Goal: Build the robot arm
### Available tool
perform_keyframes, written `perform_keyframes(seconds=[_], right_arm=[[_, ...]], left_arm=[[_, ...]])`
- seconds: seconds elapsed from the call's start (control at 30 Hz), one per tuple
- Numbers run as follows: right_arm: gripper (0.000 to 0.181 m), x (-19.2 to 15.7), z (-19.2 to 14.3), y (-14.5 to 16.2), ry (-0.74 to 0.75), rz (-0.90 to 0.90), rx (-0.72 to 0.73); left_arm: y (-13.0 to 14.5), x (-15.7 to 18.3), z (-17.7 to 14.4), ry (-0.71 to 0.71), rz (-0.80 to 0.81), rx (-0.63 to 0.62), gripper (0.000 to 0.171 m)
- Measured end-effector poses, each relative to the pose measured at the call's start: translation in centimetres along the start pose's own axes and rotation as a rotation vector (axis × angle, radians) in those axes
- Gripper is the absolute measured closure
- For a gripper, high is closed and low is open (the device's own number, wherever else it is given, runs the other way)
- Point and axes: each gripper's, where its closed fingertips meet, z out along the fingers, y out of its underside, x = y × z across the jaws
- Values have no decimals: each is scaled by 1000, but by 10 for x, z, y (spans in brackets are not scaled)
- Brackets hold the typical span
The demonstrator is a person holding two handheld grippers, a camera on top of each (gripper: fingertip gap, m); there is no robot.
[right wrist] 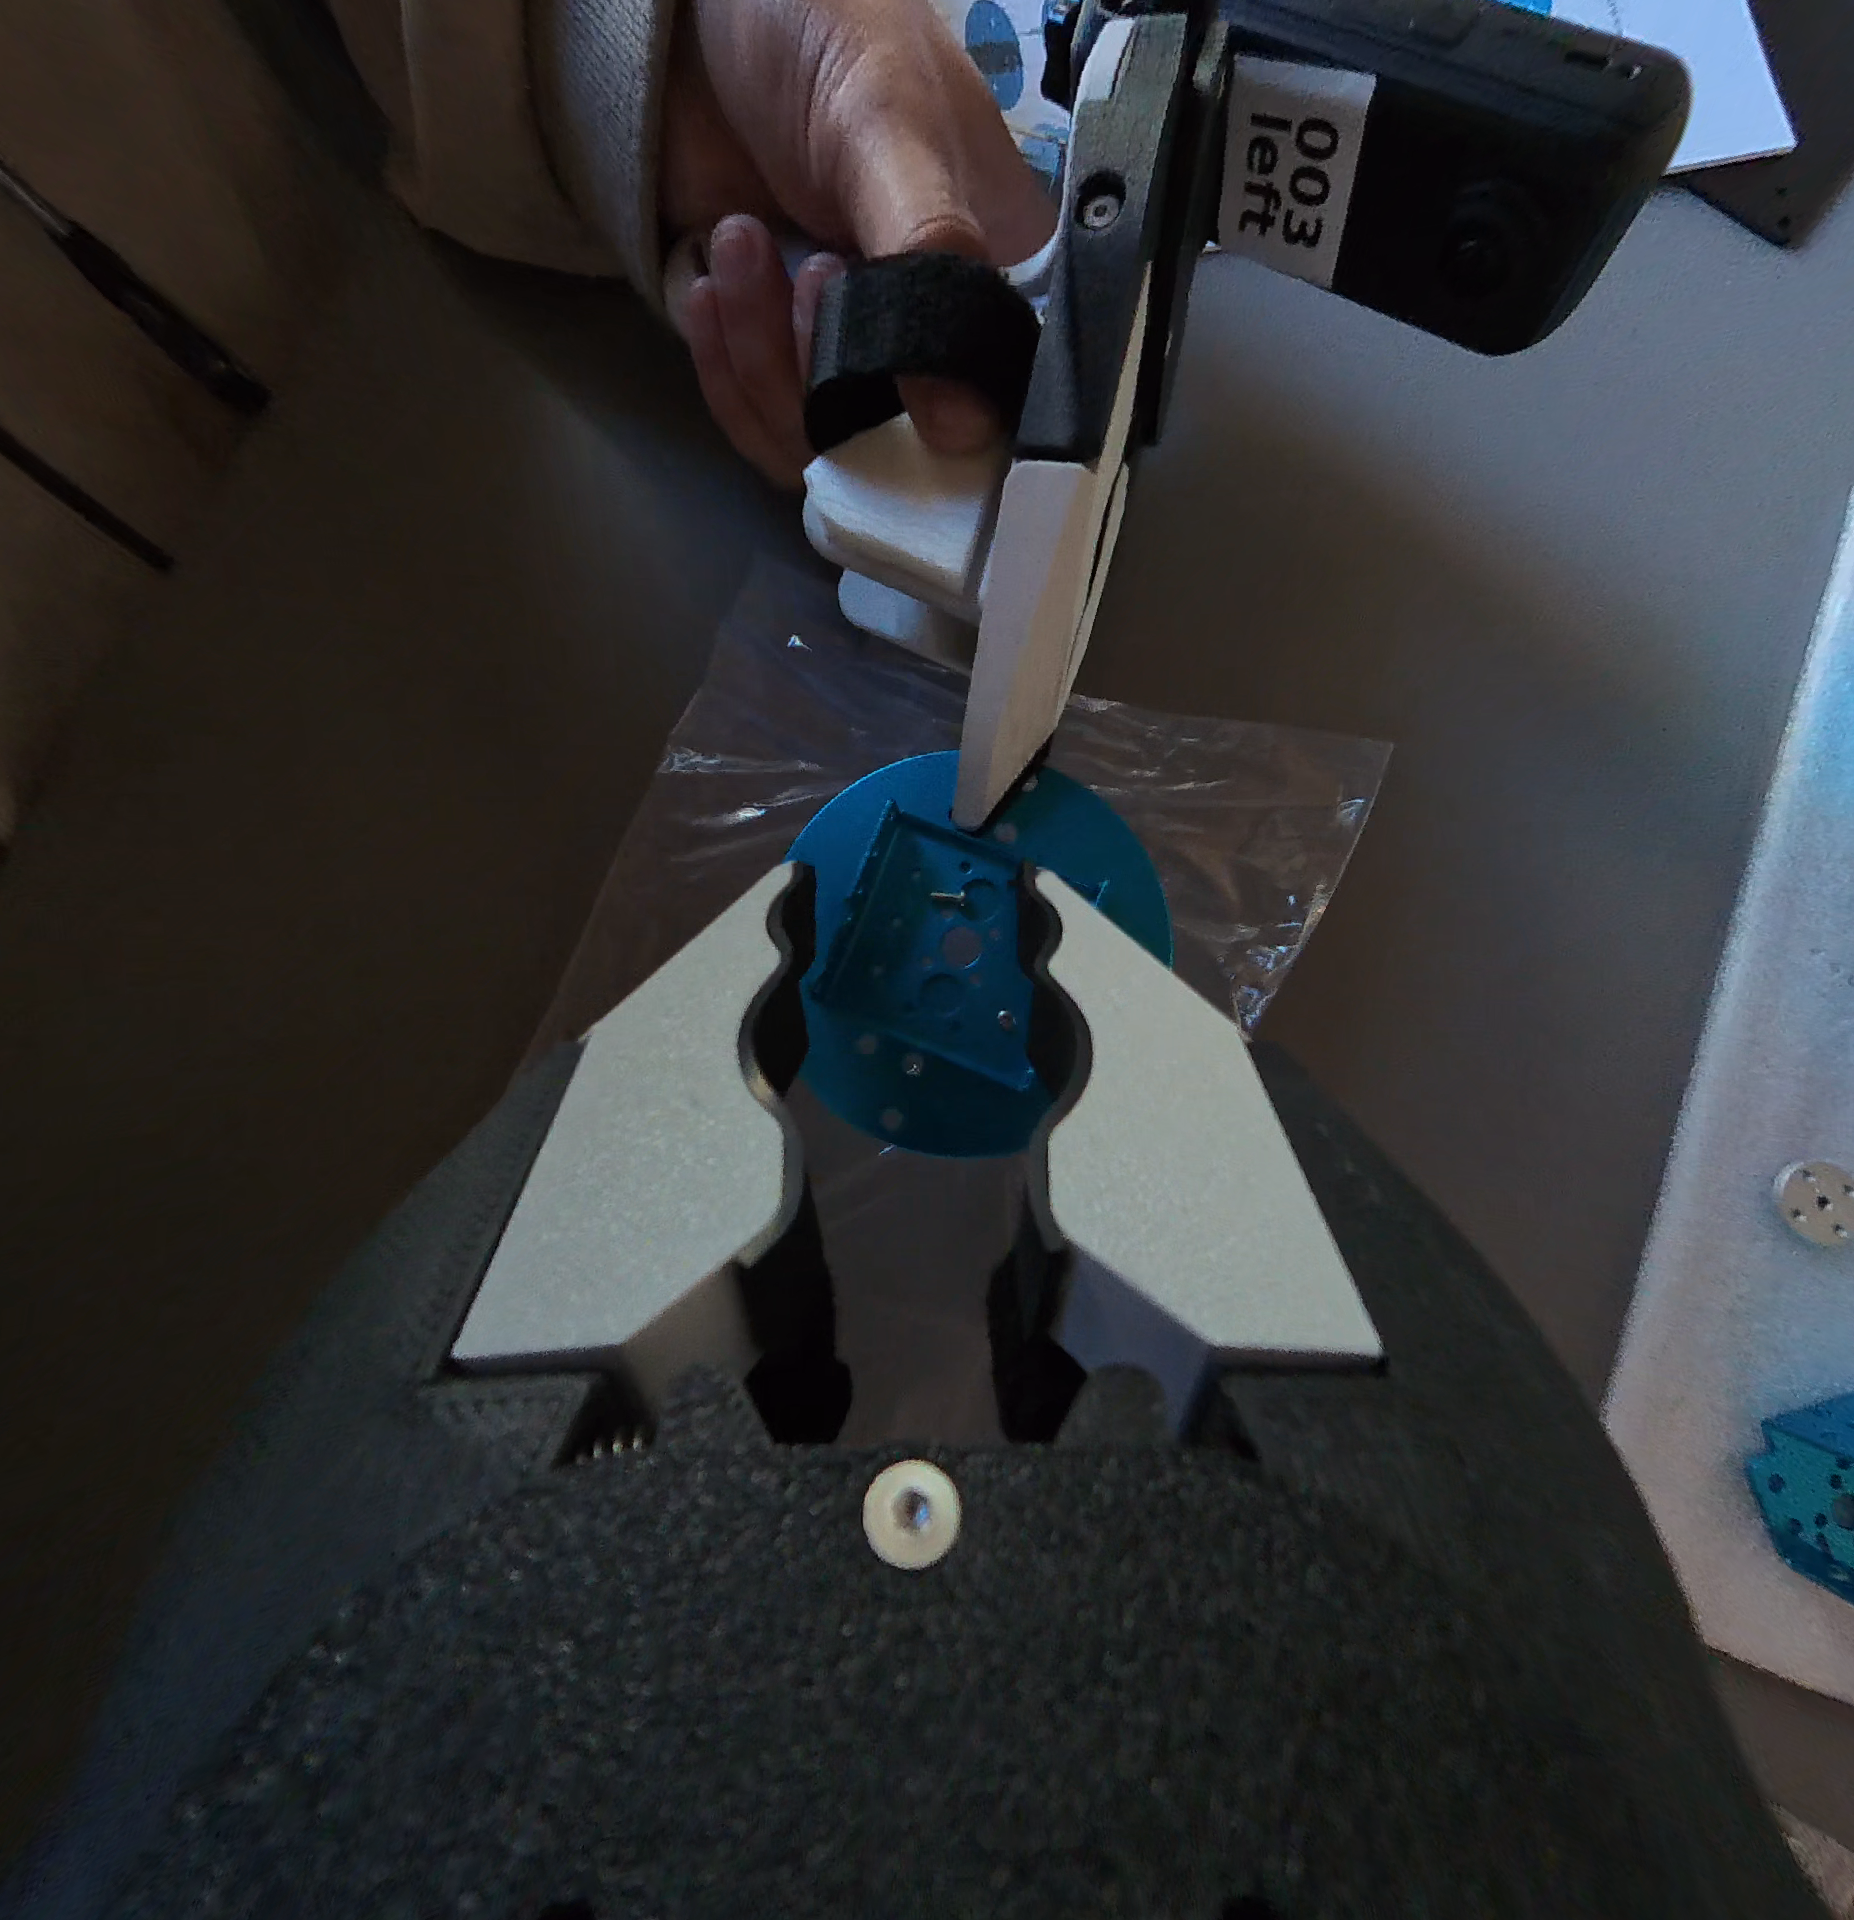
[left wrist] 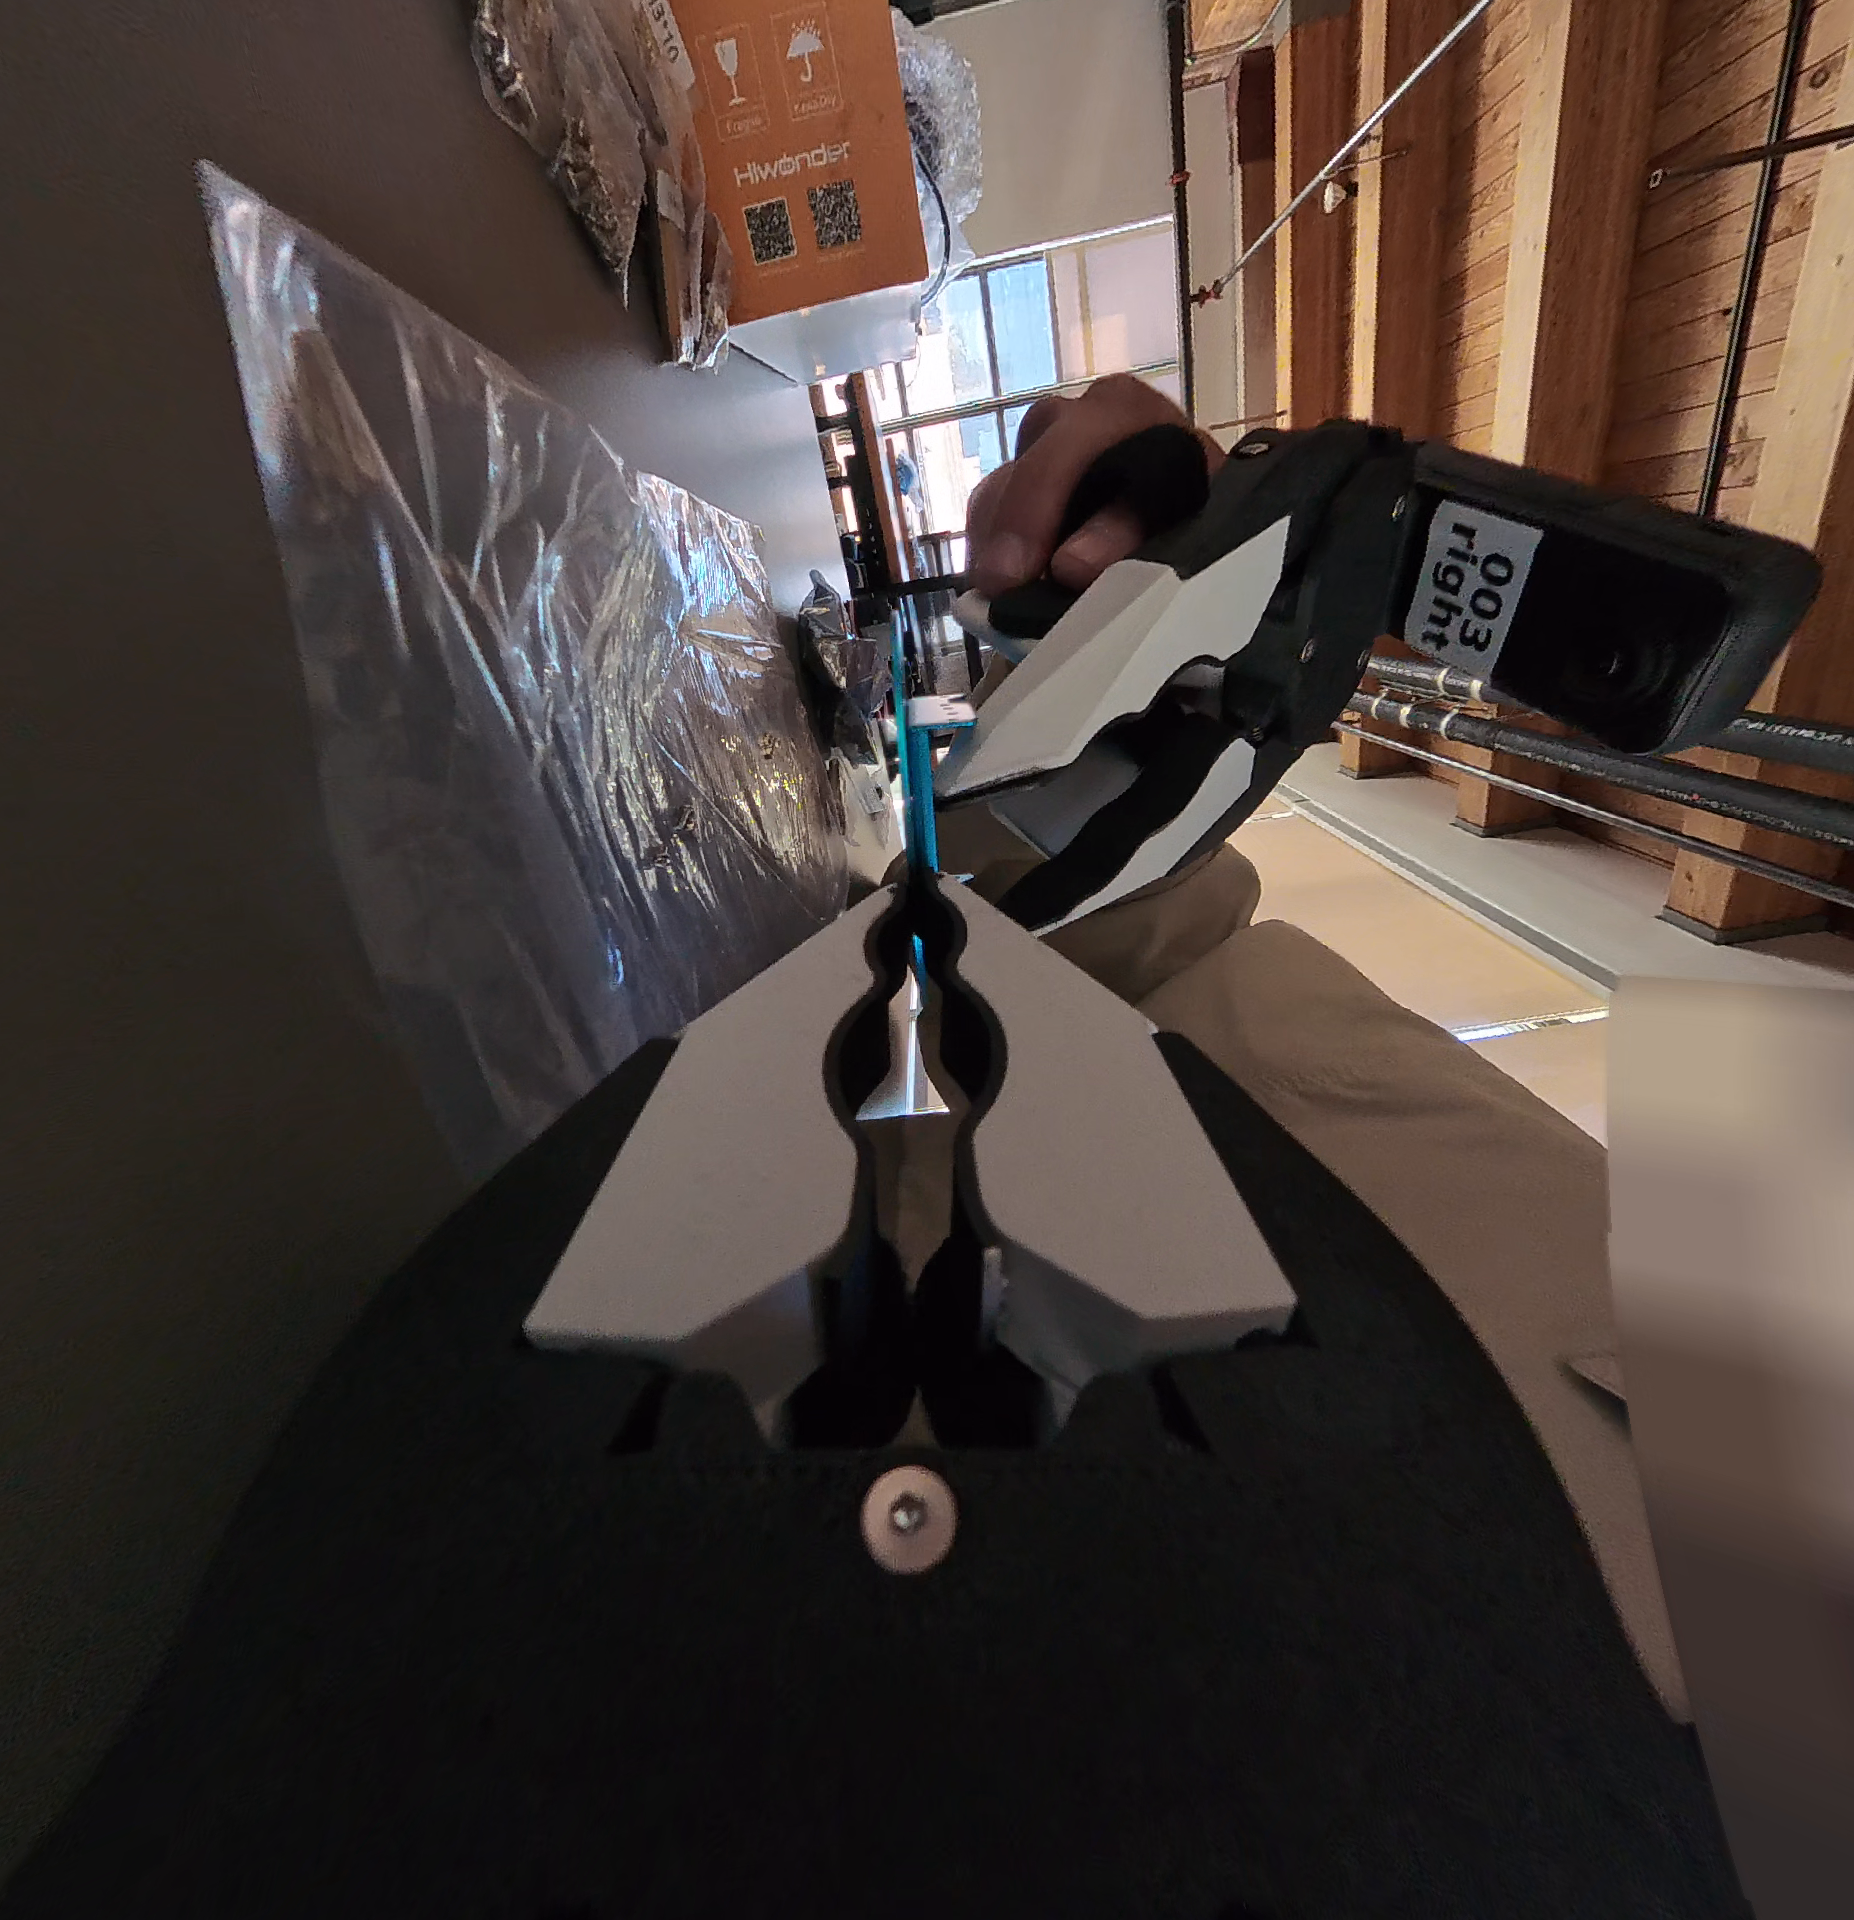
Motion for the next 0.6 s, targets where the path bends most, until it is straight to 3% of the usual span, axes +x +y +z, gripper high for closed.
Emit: perform_keyframes(seconds=[0.6], right_arm=[[145, -14, 0, -2, -28, 58, 47]], left_arm=[[-1, 0, -1, 7, -10, 7, 171]])
